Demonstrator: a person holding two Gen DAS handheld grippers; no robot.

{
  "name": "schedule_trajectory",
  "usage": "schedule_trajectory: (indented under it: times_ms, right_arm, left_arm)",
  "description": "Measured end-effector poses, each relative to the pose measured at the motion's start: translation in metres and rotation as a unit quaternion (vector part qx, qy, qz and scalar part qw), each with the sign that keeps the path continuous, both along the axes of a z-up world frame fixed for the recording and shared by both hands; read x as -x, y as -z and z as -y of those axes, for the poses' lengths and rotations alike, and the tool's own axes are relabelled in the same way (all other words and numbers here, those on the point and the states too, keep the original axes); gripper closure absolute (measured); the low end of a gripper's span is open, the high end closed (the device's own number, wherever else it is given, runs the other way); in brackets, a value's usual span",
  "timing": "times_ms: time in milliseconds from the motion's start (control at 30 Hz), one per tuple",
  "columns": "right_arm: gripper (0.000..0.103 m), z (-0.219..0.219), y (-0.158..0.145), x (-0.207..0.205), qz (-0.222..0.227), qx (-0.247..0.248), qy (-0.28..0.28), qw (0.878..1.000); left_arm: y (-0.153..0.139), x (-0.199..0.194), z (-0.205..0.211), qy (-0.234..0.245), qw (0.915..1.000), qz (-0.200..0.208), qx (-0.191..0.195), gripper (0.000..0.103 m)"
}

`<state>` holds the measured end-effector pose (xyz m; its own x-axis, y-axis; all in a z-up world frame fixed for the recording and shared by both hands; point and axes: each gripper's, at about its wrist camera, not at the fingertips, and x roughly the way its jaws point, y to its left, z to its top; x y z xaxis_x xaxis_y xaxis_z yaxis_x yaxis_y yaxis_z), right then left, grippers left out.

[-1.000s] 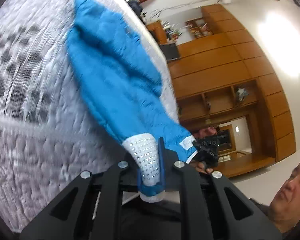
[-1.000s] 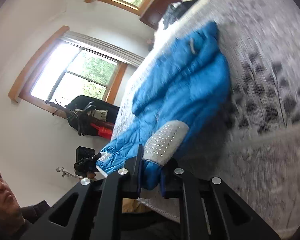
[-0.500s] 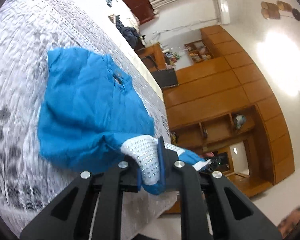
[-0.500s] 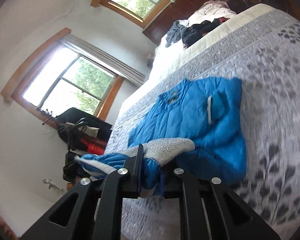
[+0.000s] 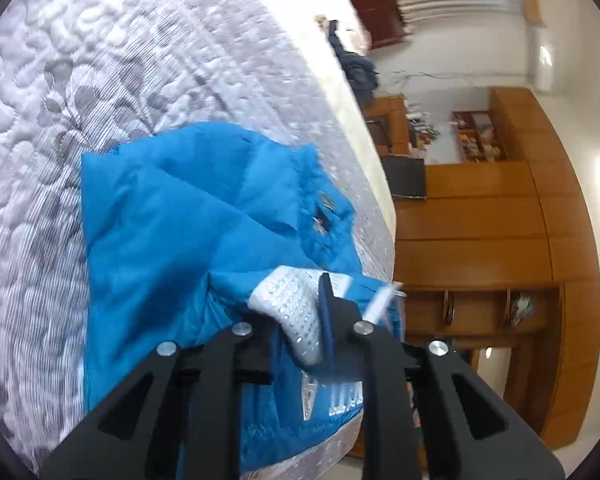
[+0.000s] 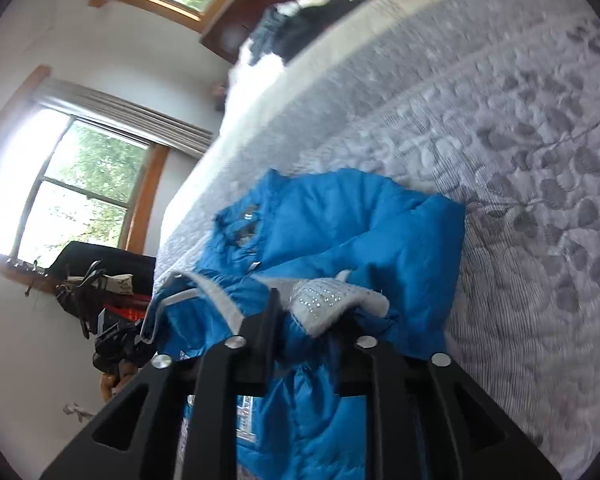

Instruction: Fold large clothes

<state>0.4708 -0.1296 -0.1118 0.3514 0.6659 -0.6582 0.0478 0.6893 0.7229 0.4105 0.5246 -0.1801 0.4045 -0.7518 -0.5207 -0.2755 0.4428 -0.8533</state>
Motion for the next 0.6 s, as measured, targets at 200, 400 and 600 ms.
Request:
schedule_trajectory:
  times_ms: [200,400,600]
  right_arm:
    - [0.055,0.011,0.003,-0.005,-0.02,-0.058,-0.025,0.998]
    - [0.027,0.022,-0.051,0.005,0.068,-0.024,-0.056,0.996]
    - [0.028,0.01,-0.05,-0.01,0.09,0.071,-0.071,0.991]
  left_arm:
    - [-0.02,0.008,-0.014,0.016,0.9991,0.038,0.004,0.04]
    - [-0.075,0.029,-0.025,0.04,0.9818,0.141,-0.121,0.013]
    - [-0.062,0.006,-0.005,0.101,0.9631,0.135,-0.21,0.013]
